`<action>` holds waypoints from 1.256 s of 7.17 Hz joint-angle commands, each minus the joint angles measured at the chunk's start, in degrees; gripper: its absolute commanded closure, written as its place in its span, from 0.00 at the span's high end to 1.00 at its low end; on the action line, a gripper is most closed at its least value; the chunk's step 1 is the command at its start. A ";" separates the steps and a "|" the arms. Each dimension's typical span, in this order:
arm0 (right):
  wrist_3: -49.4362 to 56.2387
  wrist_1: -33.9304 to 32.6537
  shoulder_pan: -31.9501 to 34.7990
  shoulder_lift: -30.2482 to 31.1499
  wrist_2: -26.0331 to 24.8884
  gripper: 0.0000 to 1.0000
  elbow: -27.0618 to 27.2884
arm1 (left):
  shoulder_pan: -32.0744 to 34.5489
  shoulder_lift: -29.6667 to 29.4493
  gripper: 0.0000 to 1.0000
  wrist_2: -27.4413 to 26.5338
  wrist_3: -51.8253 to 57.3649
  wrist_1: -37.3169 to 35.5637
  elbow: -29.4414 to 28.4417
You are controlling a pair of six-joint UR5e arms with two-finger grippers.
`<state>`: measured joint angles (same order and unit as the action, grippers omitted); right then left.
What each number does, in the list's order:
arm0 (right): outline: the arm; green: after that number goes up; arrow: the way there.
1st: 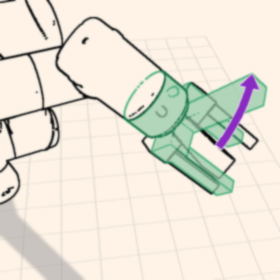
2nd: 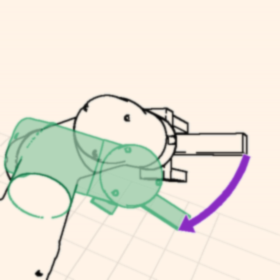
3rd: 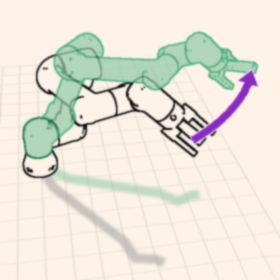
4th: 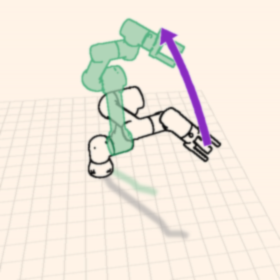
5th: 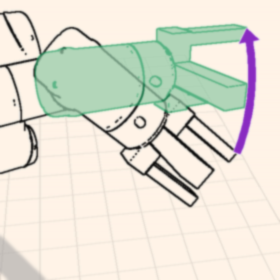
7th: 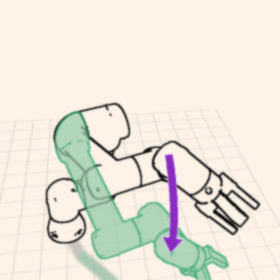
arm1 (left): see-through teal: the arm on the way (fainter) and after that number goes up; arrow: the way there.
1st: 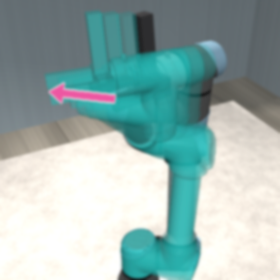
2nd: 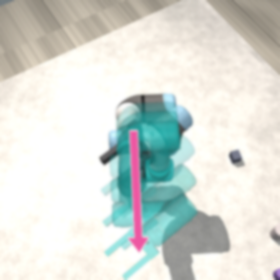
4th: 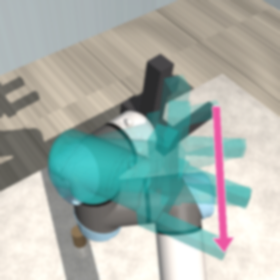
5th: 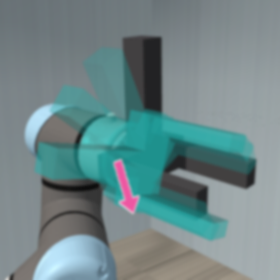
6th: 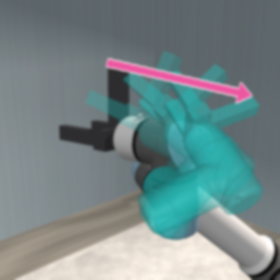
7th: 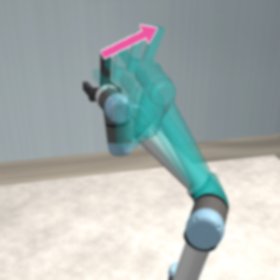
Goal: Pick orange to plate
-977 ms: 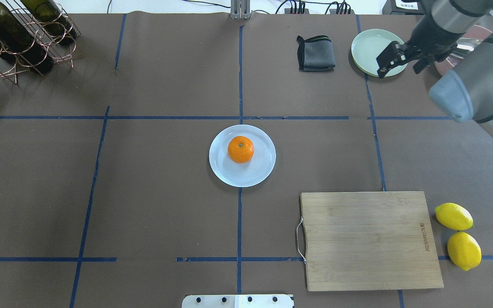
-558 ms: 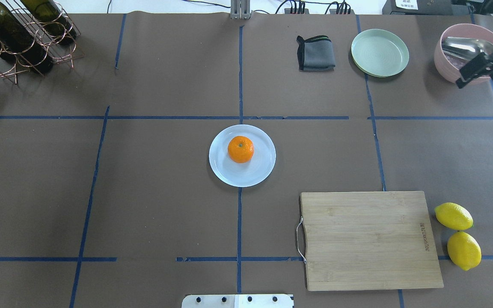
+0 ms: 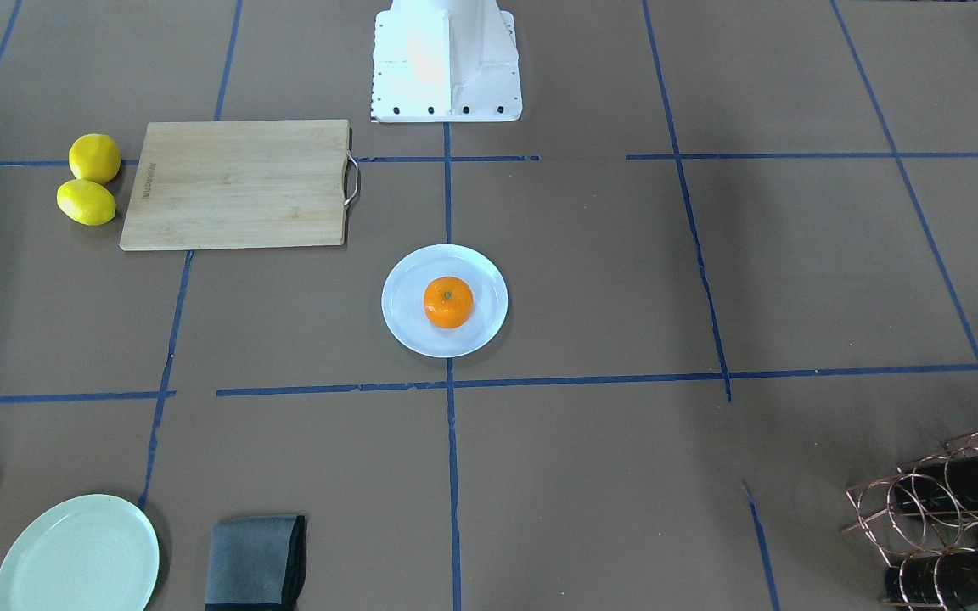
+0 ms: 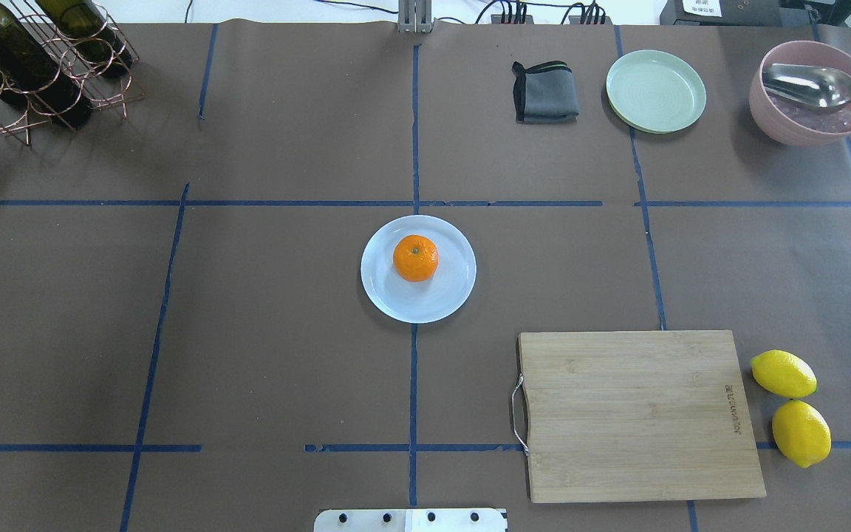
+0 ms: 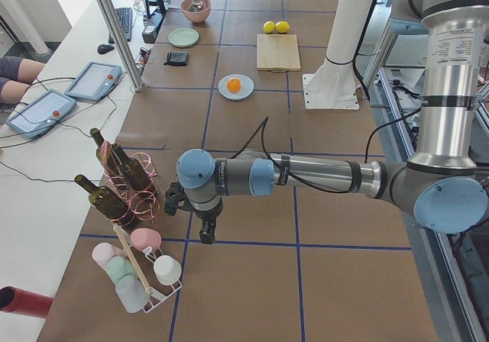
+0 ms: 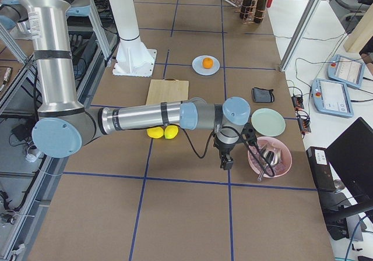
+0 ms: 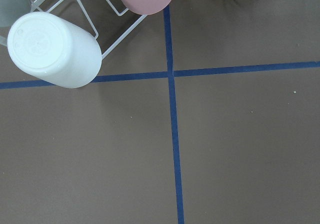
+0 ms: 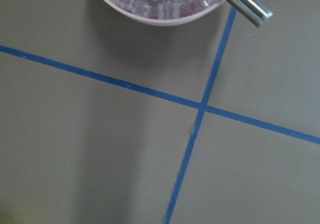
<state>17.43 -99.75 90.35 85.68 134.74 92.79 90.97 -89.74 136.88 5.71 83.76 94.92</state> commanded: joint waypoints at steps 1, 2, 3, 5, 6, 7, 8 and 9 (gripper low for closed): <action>2.44 0.25 3.43 3.15 0.00 1.00 -2.44 | 0.00 0.09 1.00 0.06 0.09 0.00 -0.26; 2.34 0.25 3.52 3.26 -0.62 1.00 -1.83 | 0.00 0.18 1.00 0.06 0.18 0.00 -0.26; 1.04 0.17 4.04 3.79 -0.36 1.00 -1.56 | 0.00 0.18 1.00 -0.03 0.18 0.00 -0.44; -7.02 0.25 4.05 3.88 -0.19 1.00 -1.12 | 0.00 0.18 1.00 -0.03 0.09 0.09 -0.44; -8.89 0.25 4.05 3.62 -0.18 1.00 -1.12 | 0.00 0.18 1.00 -0.03 0.09 0.00 -0.44; -9.08 0.25 4.05 3.44 -0.18 1.00 -1.03 | 0.00 0.09 1.00 -0.03 0.00 0.09 -0.44; -9.17 0.25 4.05 3.26 -0.10 1.00 -1.20 | 0.00 0.09 1.00 -0.12 -0.17 0.09 -0.53; -9.17 0.34 3.96 3.26 -0.10 1.00 -1.12 | 0.00 0.09 1.00 -0.12 -0.26 0.09 -0.53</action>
<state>8.47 -99.47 94.38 89.04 134.62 91.65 90.97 -89.64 136.79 5.59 83.84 94.43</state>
